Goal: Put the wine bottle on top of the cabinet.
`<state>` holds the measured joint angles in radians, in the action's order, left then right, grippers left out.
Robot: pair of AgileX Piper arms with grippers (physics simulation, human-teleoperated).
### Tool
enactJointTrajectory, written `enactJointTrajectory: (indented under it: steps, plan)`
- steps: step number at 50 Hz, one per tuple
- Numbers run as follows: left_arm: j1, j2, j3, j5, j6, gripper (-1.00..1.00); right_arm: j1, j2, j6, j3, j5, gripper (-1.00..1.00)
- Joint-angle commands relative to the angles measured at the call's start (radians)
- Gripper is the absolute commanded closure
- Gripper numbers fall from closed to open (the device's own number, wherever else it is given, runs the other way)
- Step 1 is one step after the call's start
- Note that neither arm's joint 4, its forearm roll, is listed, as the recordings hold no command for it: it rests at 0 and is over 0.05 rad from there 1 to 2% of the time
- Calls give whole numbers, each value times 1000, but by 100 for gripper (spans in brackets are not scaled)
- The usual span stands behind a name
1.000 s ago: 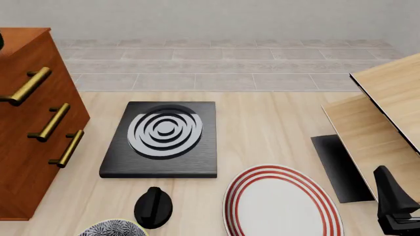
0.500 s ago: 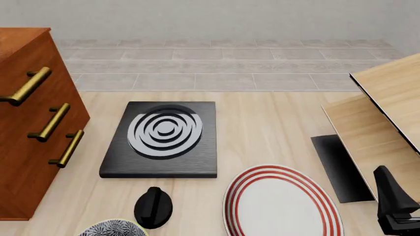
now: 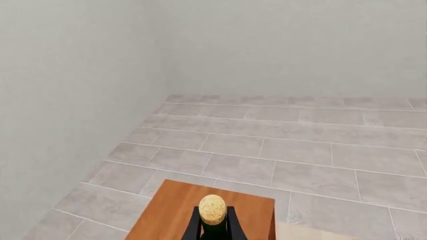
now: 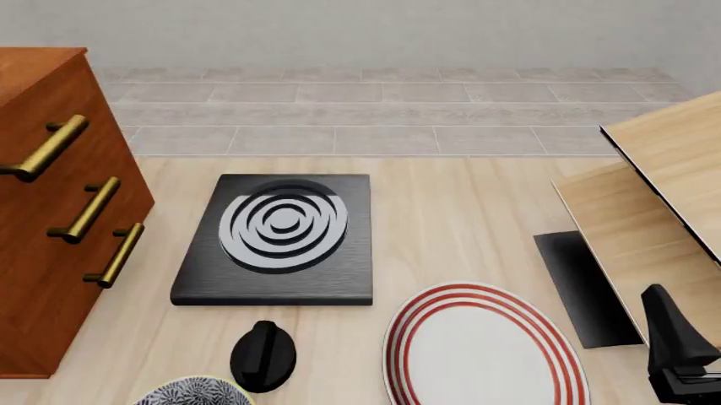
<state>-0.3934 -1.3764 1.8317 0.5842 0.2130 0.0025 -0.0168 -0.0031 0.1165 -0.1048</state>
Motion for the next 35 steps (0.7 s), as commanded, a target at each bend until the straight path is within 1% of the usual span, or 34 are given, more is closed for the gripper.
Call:
enactJointTrajectory:
  steps: [1,10,11,24,35]
  plan:
    - [5,-24,-47,26,17,100,0,0,0,0,0,-100]
    - [8,-20,-57,17,17,100,1,0,0,0,0,-100]
    - [7,-20,-57,16,16,-100,0,0,0,0,0,-100]
    - [7,0,-87,2,11,-100,0,0,0,0,0,-100]
    - [20,15,-79,9,20,-100,0,0,1,0,0,-100]
